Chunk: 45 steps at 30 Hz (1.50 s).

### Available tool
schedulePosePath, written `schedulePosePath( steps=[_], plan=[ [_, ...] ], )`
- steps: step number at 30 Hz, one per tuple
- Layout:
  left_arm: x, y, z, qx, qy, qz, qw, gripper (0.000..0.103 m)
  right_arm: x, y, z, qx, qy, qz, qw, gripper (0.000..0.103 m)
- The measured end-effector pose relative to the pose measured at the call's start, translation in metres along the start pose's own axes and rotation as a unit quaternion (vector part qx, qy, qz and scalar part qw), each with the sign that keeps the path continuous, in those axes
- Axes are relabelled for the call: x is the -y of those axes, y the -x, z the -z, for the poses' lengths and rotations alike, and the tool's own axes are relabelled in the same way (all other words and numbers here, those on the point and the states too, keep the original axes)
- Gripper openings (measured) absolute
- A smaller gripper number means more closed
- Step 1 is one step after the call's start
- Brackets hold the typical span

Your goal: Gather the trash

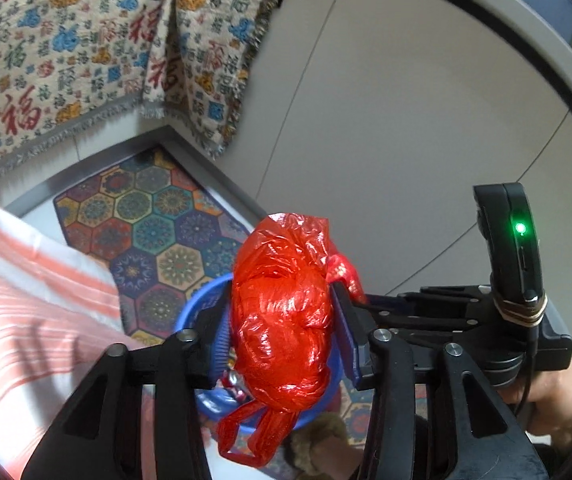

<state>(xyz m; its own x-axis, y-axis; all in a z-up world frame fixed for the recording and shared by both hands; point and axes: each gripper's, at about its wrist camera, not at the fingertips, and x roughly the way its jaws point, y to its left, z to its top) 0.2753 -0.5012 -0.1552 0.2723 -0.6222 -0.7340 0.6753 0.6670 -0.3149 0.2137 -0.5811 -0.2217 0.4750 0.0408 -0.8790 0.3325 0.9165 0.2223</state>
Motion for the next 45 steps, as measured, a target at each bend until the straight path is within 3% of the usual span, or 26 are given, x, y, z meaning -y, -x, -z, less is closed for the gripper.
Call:
schedulePosePath(
  steps=[1,2,3,4,7,11,13,14,19,23,26,31,35,39,45],
  plan=[
    [0.001,-0.007,0.0,-0.002,0.0,-0.001,1.0,0.065,0.005,-0.007,-0.001,-0.002,-0.003,-0.001,1.0,0.027],
    [0.001,-0.013,0.0,0.0,0.003,-0.003,1.0,0.082,0.01,-0.012,-0.001,-0.005,-0.009,-0.003,1.0,0.038],
    [0.001,-0.017,0.0,0.003,0.007,-0.007,0.9999,0.086,0.015,-0.017,-0.001,-0.005,-0.016,-0.003,1.0,0.057],
    [0.0,-0.019,0.0,0.005,0.011,-0.007,0.9999,0.086,0.018,-0.02,0.0,-0.001,-0.019,-0.002,1.0,0.063],
    [0.001,-0.021,-0.005,-0.004,0.015,-0.005,0.9999,0.086,0.03,-0.019,0.002,0.006,-0.027,0.008,1.0,0.063],
    [0.011,0.016,-0.012,0.028,-0.003,-0.012,0.9995,0.087,0.035,0.01,0.005,0.042,-0.041,0.026,0.998,0.065],
    [0.015,0.036,-0.013,0.037,-0.01,-0.023,0.999,0.092,0.03,0.038,0.007,0.07,-0.036,0.035,0.996,0.081],
    [0.019,0.053,-0.012,0.045,-0.014,-0.032,0.9984,0.096,0.027,0.051,0.009,0.082,-0.035,0.038,0.995,0.084],
    [0.032,0.119,0.014,0.053,-0.03,-0.047,0.997,0.103,-0.004,0.126,0.034,0.148,-0.024,0.047,0.988,0.089],
    [0.045,0.164,0.052,0.075,-0.051,-0.105,0.9903,0.103,-0.033,0.176,0.081,0.176,-0.014,0.071,0.982,0.089],
    [0.054,0.187,0.072,0.084,-0.059,-0.115,0.988,0.103,-0.051,0.199,0.121,0.189,-0.011,0.093,0.977,0.089],
    [0.069,0.212,0.091,0.099,-0.078,-0.165,0.9781,0.103,-0.075,0.223,0.168,0.202,-0.011,0.114,0.973,0.089],
    [0.074,0.223,0.103,0.095,-0.085,-0.17,0.9772,0.103,-0.09,0.241,0.19,0.21,0.006,0.132,0.969,0.089],
    [0.08,0.232,0.111,0.102,-0.094,-0.193,0.9713,0.103,-0.095,0.253,0.201,0.214,0.001,0.132,0.968,0.089],
    [0.076,0.242,0.109,0.095,-0.081,-0.176,0.9766,0.103,-0.102,0.26,0.206,0.215,0.004,0.145,0.966,0.089]
  ],
)
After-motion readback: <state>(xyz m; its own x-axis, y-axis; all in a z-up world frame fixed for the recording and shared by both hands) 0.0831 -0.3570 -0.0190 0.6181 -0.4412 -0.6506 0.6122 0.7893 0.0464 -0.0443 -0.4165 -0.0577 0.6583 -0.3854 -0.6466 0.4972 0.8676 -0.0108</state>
